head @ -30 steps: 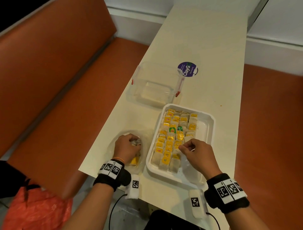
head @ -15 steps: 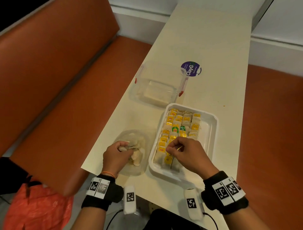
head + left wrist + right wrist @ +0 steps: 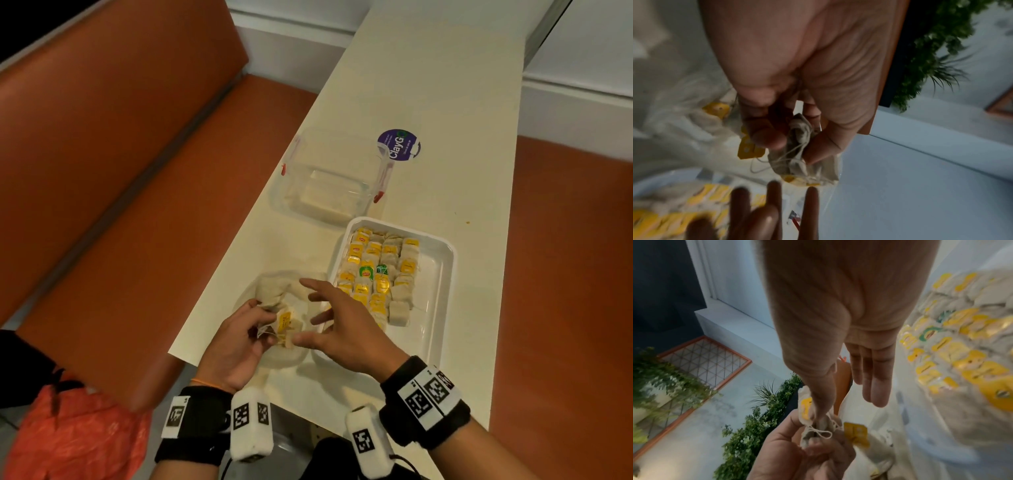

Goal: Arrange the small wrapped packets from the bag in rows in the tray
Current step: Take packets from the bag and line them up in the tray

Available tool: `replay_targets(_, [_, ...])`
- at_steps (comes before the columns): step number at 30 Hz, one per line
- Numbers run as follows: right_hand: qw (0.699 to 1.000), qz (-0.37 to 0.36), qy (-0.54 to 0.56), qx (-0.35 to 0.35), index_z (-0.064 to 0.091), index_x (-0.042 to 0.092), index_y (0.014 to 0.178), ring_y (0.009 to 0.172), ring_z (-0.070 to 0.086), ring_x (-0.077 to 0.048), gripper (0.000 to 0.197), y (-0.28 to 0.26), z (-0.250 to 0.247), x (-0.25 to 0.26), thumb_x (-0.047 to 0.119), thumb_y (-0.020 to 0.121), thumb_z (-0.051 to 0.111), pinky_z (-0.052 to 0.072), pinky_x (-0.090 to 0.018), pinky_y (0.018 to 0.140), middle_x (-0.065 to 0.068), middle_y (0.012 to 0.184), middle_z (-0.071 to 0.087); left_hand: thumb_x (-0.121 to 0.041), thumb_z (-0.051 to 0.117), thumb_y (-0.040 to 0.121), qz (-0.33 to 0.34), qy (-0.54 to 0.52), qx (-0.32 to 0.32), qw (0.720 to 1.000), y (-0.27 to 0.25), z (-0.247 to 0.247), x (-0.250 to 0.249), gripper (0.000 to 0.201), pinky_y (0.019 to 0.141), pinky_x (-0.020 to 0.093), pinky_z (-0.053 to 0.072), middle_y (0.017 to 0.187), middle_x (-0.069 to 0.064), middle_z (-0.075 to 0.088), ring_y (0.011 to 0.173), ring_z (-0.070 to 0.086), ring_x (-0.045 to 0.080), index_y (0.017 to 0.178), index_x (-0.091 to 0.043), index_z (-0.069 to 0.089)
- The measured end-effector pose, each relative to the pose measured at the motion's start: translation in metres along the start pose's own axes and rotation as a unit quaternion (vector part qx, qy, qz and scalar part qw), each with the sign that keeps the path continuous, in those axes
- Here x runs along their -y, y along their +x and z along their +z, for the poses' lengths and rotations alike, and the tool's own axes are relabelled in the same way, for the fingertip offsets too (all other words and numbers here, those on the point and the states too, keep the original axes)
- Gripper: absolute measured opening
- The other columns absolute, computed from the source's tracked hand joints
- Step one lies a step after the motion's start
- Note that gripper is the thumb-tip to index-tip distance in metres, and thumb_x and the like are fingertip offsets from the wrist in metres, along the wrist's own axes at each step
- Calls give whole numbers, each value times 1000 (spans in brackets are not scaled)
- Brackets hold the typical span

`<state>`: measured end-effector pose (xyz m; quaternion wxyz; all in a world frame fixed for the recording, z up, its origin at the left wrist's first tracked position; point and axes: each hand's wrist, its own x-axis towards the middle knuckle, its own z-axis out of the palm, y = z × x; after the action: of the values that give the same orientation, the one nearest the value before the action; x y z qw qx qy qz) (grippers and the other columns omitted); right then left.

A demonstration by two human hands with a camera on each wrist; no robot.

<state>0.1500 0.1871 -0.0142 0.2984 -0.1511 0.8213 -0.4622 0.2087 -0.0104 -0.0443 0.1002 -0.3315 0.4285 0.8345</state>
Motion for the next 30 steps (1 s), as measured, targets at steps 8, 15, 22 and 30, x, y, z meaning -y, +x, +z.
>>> replay_targets(8, [994, -74, 42, 63, 39, 53, 150, 116, 62, -11, 101, 21, 12, 20, 6, 76, 89, 64, -33, 81, 9, 145, 48, 1, 56, 88, 7, 30, 20, 999, -7, 2, 4, 33, 53, 25, 49, 98, 13, 70, 71, 62, 16, 117, -7, 71])
replay_targets(15, [995, -100, -15, 21, 74, 31, 125, 103, 66, -4, 46, 22, 13, 15, 14, 84, 86, 58, -27, 87, 9, 121, 70, -1, 52, 89, -6, 33, 36, 999, -10, 0, 1, 31, 61, 32, 51, 108, 21, 70, 84, 67, 23, 114, 0, 70])
replay_targets(22, [978, -131, -161, 15, 75, 19, 124, 100, 67, -26, 42, 25, 22, 19, 0, 86, 70, 54, -35, 83, -5, 110, 70, -57, 64, 94, -52, -40, 10, 998, -2, 3, 2, 68, 83, 49, 49, 113, 25, 66, 98, 62, 38, 129, 1, 64])
replay_targets(30, [960, -172, -218, 43, 63, 19, 136, 99, 65, -31, 53, 14, 41, 27, -2, 87, 62, 57, -40, 78, -9, 116, 62, -46, 57, 101, -64, -38, -98, 992, 8, 18, 12, 48, 104, 48, 48, 118, 26, 71, 119, 68, 37, 119, -4, 71])
